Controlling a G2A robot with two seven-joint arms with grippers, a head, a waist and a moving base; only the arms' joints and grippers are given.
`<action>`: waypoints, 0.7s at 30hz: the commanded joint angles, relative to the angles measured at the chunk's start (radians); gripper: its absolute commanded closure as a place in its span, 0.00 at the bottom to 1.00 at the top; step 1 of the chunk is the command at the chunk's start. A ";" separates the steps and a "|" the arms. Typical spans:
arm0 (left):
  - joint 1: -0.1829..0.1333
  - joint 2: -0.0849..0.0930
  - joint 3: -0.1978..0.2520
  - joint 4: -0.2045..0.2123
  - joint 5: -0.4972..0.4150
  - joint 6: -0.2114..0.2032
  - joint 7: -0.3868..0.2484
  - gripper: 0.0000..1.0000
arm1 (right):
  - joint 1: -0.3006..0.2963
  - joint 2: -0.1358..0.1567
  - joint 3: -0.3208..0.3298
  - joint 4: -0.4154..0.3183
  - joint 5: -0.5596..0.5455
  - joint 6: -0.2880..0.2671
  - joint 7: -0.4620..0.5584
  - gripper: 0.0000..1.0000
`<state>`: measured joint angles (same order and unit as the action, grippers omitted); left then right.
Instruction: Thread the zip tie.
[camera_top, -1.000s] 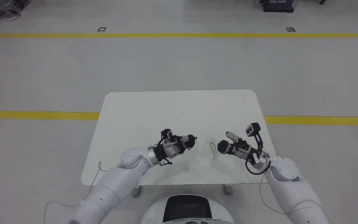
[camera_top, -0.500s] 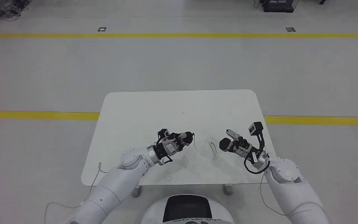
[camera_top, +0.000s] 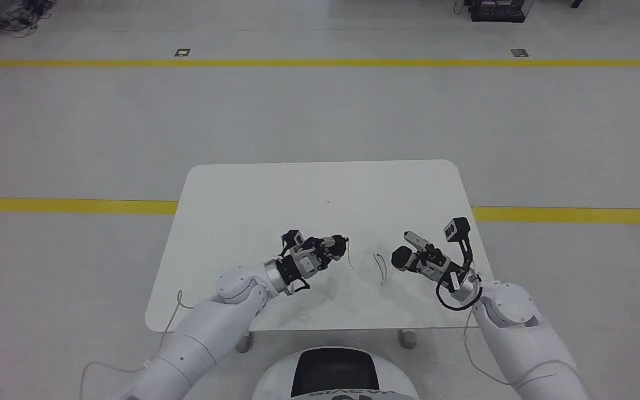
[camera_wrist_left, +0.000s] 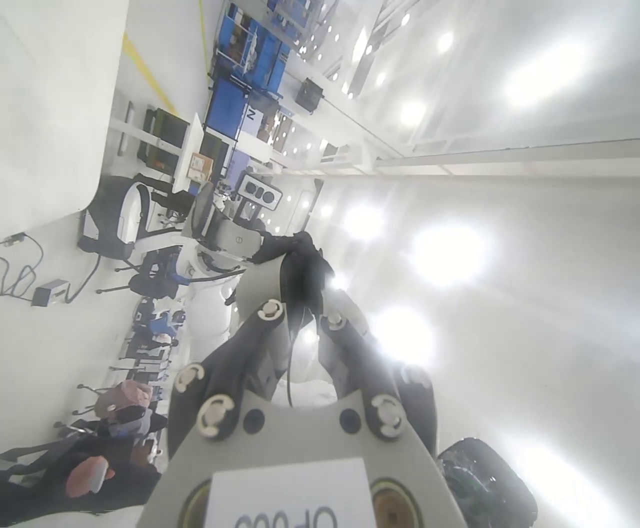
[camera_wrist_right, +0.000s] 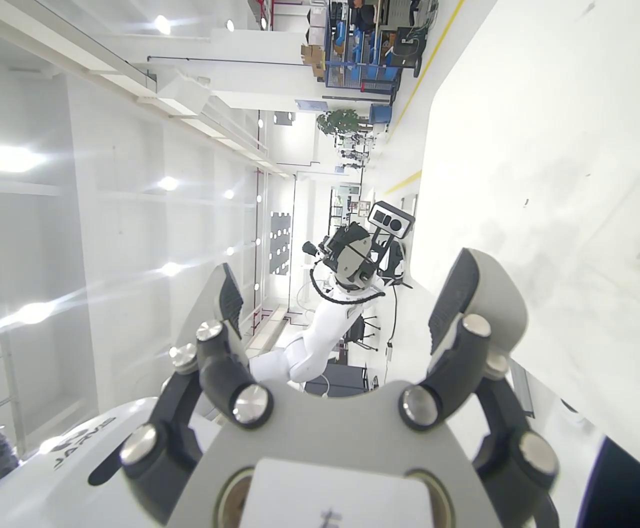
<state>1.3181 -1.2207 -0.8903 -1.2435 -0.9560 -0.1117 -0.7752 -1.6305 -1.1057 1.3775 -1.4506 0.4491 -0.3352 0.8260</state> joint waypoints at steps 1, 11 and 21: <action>0.002 0.001 -0.001 -0.004 0.023 -0.014 0.022 1.00 | -0.001 0.000 -0.003 -0.008 -0.025 0.002 -0.021 0.00; 0.014 0.003 -0.006 -0.024 0.070 -0.055 0.056 1.00 | -0.011 0.002 0.002 -0.026 -0.066 0.008 -0.062 0.00; 0.037 0.011 -0.029 -0.076 0.069 -0.079 0.007 1.00 | -0.020 0.007 0.013 -0.044 -0.091 0.013 -0.067 0.00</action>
<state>1.3527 -1.2121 -0.9190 -1.3155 -0.9032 -0.1965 -0.7648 -1.6507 -1.0993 1.3942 -1.4883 0.3655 -0.3219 0.7476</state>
